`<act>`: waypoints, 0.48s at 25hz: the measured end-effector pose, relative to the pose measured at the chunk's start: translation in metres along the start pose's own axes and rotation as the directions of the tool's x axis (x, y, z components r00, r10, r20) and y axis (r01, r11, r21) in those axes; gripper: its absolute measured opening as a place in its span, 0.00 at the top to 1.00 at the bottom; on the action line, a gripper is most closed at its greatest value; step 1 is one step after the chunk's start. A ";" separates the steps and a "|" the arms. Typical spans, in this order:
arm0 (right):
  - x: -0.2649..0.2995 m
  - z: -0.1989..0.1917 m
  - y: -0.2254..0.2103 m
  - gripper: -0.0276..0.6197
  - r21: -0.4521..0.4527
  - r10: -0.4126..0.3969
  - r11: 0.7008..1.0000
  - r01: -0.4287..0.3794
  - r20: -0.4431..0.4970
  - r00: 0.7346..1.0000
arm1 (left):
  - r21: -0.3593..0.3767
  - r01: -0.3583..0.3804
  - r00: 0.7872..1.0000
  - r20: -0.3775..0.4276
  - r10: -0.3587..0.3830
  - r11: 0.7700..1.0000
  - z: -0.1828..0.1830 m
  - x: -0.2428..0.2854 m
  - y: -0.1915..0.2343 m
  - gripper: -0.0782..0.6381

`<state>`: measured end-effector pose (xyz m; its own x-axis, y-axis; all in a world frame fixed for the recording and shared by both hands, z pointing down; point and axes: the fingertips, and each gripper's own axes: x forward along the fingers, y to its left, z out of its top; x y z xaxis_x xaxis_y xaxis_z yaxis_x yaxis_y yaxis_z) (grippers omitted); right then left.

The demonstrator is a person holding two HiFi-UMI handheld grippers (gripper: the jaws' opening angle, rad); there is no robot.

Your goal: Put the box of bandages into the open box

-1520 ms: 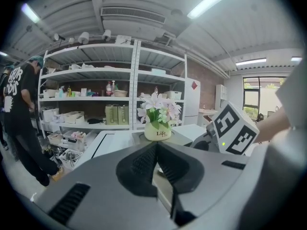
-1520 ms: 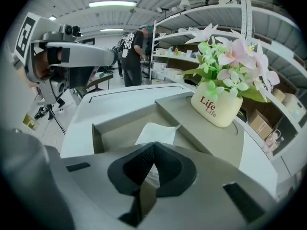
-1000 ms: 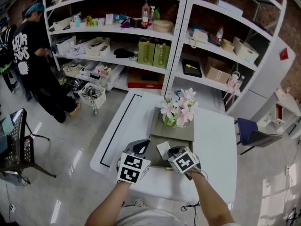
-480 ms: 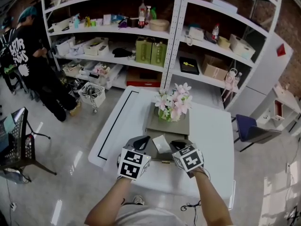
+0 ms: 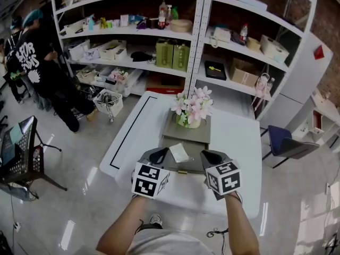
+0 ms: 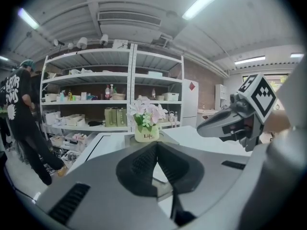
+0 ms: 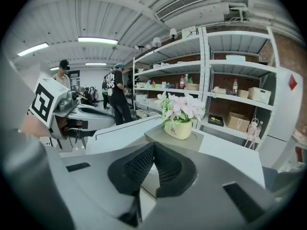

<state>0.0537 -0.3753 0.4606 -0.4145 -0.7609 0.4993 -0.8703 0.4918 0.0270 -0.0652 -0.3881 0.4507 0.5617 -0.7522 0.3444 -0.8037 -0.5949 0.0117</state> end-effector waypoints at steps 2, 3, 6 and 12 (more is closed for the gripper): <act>-0.013 0.001 -0.002 0.95 0.023 -0.004 1.000 0.004 0.022 1.000 | -0.002 -0.013 1.000 0.004 0.013 1.000 0.003 -0.004 -0.003 0.88; -0.019 0.002 -0.004 0.95 0.035 -0.007 0.999 0.006 0.032 0.999 | -0.004 -0.019 1.000 0.006 0.019 1.000 0.004 -0.006 -0.004 0.88; -0.041 0.006 -0.009 0.95 0.069 -0.019 0.998 0.014 0.074 0.997 | -0.008 -0.036 0.999 0.014 0.037 0.999 0.008 -0.012 -0.010 0.88; -0.076 0.008 -0.007 0.95 0.091 -0.041 0.996 0.026 0.159 0.986 | -0.019 -0.062 0.998 0.021 0.063 0.998 0.008 -0.025 -0.021 0.88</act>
<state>0.0893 -0.3245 0.4151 -0.4160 -0.8379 0.3533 -0.9015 0.4311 -0.0387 -0.0613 -0.3588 0.4346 0.5142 -0.7937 0.3250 -0.8407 -0.5414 0.0077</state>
